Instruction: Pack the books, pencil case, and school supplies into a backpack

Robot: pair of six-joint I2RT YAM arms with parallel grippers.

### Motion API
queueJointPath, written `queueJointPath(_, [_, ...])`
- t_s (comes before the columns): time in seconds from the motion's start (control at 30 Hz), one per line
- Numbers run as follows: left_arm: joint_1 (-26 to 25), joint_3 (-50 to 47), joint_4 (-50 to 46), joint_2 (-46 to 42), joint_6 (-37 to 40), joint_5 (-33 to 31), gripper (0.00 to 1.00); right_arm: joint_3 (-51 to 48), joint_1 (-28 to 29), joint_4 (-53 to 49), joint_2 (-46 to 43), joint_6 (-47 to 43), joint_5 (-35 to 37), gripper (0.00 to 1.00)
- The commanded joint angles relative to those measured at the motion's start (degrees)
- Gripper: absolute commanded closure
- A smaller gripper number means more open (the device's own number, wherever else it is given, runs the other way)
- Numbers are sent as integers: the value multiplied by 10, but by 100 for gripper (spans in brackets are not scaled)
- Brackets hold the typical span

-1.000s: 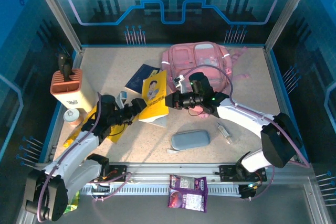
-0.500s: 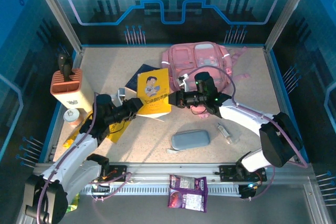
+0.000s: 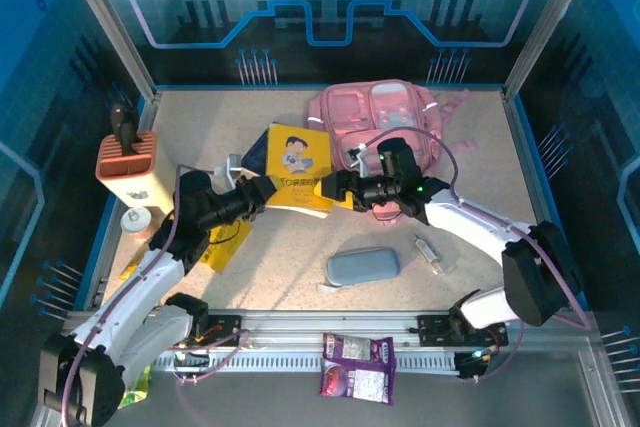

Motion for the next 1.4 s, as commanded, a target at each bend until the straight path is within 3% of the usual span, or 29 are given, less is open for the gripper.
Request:
queueJointPath(0.0, [-28,49,76,0,-21,-2,100,-15,-6,9,-16,27,-33,9])
queueJointPath(0.17, [-68,73,135,34,-30,-24,100,-24,-8,98,-23,92,-67,5])
queueJointPath(0.4, [-71,109,-23,29,64,-84,100,-29,-21,146,-89,127,-67,8])
queueJointPath(0.57, [-71,95,-14,43,64,-82,100,-32,-29,160,-106,141,-81,15])
queueJointPath(0.77, [-74,87,-22,45,71,-79,100,-31,-38,157,-111,137,-87,35])
queueJointPath(0.93, [-86,88,-23,42,76,-85,100,-24,-39,92,-103,96,-71,54])
queueJointPath(1.13, [-111,103,-40,61,106,-89,100,-27,-50,89,-104,77,-67,87])
queueJointPath(1.2, [-117,111,-56,66,124,-89,100,-21,-56,45,-117,49,-49,94])
queueJointPath(1.23, [-119,115,-70,67,135,-93,98,-17,-59,16,-126,29,-37,99])
queueJointPath(1.37, [-120,156,-179,75,243,-112,57,-3,-75,-92,-159,-39,-6,100])
